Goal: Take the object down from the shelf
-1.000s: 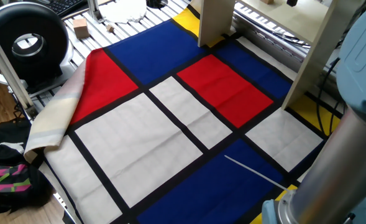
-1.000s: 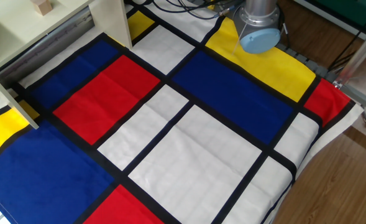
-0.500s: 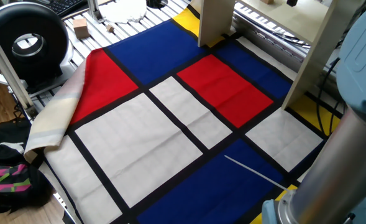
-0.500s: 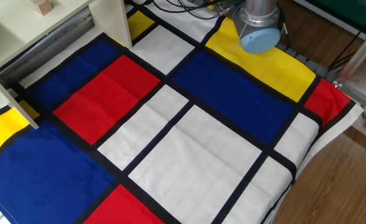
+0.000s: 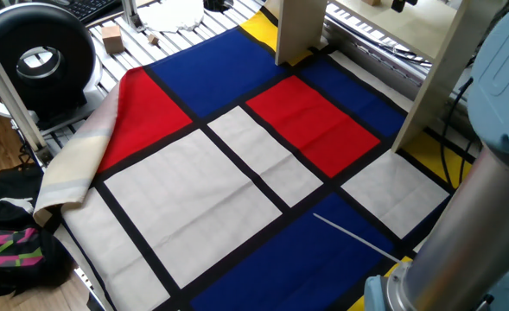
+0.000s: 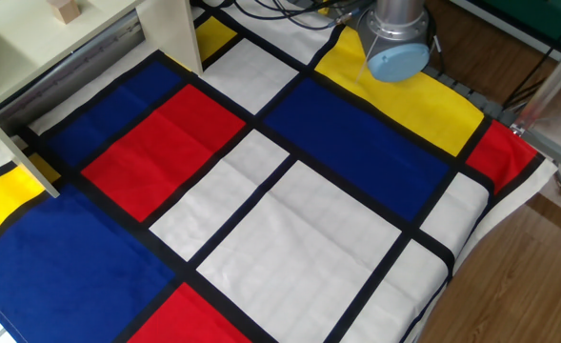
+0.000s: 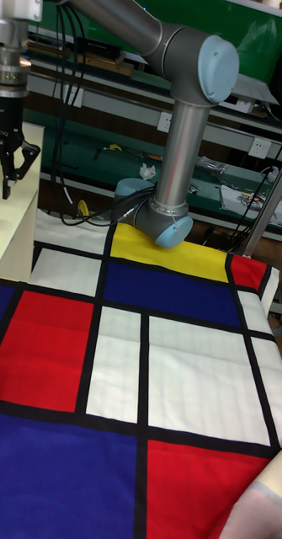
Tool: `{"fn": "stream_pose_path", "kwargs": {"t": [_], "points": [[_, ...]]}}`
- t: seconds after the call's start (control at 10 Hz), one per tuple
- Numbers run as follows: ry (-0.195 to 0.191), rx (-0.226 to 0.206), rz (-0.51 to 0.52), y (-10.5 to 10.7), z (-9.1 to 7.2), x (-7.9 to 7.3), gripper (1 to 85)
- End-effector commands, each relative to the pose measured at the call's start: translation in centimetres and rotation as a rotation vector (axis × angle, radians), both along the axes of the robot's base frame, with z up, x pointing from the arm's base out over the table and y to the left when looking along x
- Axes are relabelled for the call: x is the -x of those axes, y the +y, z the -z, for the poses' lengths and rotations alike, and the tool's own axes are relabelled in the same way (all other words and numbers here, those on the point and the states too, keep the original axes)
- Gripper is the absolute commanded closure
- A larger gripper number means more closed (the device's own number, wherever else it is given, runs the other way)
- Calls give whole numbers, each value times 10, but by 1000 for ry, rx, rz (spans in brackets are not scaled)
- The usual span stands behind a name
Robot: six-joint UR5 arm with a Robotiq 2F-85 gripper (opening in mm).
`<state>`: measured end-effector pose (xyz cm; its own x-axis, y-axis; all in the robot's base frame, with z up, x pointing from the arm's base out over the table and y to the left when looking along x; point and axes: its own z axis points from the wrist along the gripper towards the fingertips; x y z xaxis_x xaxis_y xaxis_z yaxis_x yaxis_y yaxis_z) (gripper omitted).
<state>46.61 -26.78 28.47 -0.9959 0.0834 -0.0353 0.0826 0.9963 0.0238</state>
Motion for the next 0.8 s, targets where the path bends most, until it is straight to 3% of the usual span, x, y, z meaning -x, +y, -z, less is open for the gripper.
{"fn": "stream_pose_path", "kwargs": {"t": [0.0,0.2,0.5,0.7], "points": [[-23,-6,25,1,-2,-5,647],[-24,-1,21,0,-2,-6,657],[-14,-29,4,8,-2,-3,657],[-34,-33,-11,9,-2,-8,657]]}}
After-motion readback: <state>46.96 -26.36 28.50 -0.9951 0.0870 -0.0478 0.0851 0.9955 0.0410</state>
